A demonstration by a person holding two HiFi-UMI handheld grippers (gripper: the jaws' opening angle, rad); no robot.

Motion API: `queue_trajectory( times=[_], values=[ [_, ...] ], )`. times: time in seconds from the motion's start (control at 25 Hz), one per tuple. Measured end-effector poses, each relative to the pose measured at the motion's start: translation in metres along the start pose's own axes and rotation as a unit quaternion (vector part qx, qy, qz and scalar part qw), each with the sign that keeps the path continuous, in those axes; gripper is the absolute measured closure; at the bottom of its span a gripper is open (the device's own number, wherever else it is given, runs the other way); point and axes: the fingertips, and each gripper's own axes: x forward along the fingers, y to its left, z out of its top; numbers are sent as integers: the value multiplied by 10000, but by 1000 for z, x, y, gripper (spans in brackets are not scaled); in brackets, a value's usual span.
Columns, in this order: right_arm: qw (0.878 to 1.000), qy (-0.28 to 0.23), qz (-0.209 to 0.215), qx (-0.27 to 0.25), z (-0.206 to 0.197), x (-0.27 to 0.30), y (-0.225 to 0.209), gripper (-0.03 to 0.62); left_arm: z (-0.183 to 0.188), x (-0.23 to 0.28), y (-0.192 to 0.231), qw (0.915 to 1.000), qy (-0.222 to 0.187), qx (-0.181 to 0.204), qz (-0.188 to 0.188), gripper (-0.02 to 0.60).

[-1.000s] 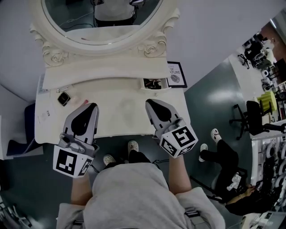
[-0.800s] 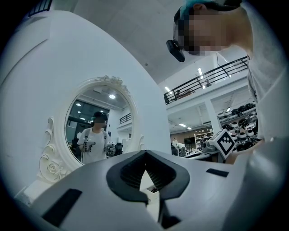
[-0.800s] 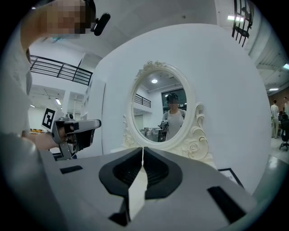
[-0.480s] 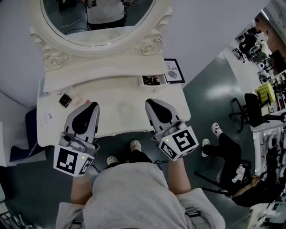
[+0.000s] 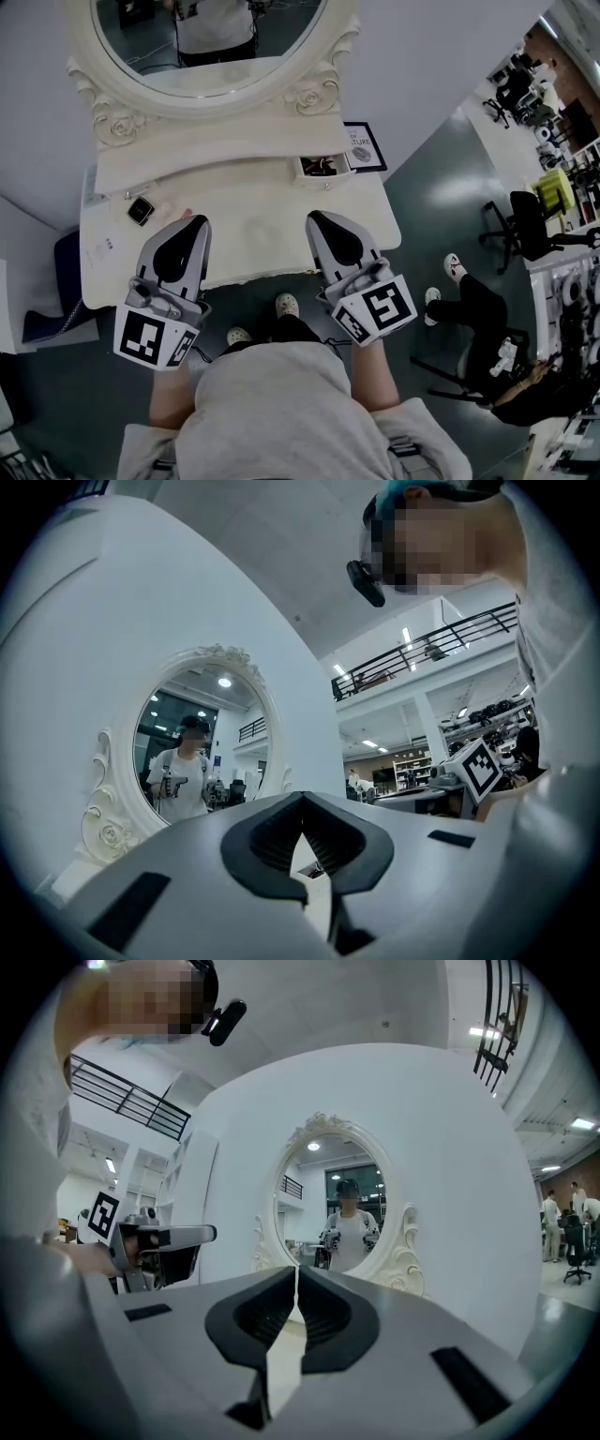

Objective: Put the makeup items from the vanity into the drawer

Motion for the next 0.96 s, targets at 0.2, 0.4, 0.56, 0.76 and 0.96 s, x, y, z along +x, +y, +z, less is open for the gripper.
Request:
queue_trajectory(
  times=[0.2,0.4,0.56,0.76,0.96],
  values=[
    [9999,-81,-67,34,5,-3,5,569,2,-6,1,10000,-24,-7,0,568],
    [9999,-102,-78,50,5,-2,10,569,3,-11,3,10000,-46,1,-2,568],
    [9999,-139,-72,42,8,-3,13,569,4,-13,2,10000,-70,0,-1,568],
    [9998,-186,-39,80,11,-6,18,569,8,-16,0,9999,-103,-3,-9,568],
    [9997,-207,-27,86,12,-8,23,569,7,-19,0,9999,-119,-19,-13,568]
  ],
)
